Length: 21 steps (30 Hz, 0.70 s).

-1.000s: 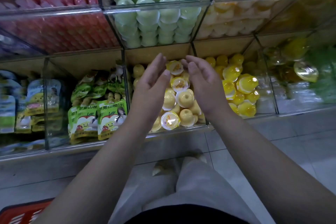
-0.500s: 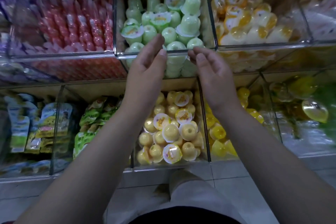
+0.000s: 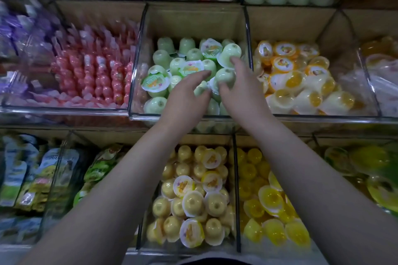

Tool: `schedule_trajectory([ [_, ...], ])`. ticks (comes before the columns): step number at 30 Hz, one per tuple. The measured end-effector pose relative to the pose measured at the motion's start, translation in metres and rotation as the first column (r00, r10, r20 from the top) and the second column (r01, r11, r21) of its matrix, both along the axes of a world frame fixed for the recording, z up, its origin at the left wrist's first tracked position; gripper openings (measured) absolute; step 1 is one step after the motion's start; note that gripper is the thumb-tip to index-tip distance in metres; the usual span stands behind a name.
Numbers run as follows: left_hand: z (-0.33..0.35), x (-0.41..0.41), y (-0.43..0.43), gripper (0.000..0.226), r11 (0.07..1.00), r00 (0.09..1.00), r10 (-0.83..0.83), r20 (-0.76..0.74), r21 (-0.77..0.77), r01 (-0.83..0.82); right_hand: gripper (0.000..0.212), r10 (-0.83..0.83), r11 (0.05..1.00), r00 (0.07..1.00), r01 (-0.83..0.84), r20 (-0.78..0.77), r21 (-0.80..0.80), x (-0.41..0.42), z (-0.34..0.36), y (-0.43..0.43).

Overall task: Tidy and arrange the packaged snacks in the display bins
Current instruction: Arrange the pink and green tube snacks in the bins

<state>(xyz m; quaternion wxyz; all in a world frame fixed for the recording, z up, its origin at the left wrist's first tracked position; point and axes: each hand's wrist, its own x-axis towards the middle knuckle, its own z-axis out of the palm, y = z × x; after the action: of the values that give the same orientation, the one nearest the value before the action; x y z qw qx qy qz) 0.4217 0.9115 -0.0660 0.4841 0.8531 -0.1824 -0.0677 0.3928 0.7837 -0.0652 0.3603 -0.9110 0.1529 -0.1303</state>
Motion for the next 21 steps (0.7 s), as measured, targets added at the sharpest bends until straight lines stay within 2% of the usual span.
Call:
schedule_trajectory([
  [4, -0.008, 0.017, -0.005, 0.046, 0.996, 0.999, -0.017, 0.045, 0.089, 0.013, 0.055, 0.075, 0.989, 0.986, -0.093, -0.147, -0.118, 0.018, -0.003, -0.003],
  [7, -0.011, 0.030, -0.001, 0.053, 0.986, 0.996, -0.082, 0.016, 0.144, 0.079, 0.055, 0.076, 0.988, 0.987, -0.094, -0.145, -0.125, 0.022, -0.004, -0.004],
  [11, -0.009, 0.042, 0.011, 0.071, 0.945, 0.973, -0.230, 0.028, 0.245, 0.217, 0.051, 0.116, 0.993, 0.987, -0.114, -0.114, 0.026, 0.026, -0.007, -0.002],
  [15, -0.005, 0.054, 0.025, 0.065, 0.937, 0.959, -0.254, 0.128, 0.277, 0.212, 0.040, 0.159, 0.967, 0.986, -0.145, -0.049, 0.211, 0.030, -0.005, 0.007],
  [17, -0.003, 0.058, 0.030, 0.062, 0.929, 0.955, -0.272, 0.123, 0.294, 0.226, 0.035, 0.112, 0.984, 0.994, -0.113, 0.017, 0.136, 0.036, 0.000, 0.007],
  [20, -0.003, 0.063, 0.035, 0.062, 0.921, 0.947, -0.298, 0.122, 0.298, 0.252, 0.036, -0.001, 0.989, 0.990, 0.021, 0.138, -0.144, 0.052, 0.005, -0.002],
  [21, -0.004, 0.064, 0.036, 0.062, 0.920, 0.944, -0.306, 0.127, 0.295, 0.258, 0.040, -0.016, 0.975, 0.992, 0.042, 0.122, -0.219, 0.059, 0.006, -0.007],
])
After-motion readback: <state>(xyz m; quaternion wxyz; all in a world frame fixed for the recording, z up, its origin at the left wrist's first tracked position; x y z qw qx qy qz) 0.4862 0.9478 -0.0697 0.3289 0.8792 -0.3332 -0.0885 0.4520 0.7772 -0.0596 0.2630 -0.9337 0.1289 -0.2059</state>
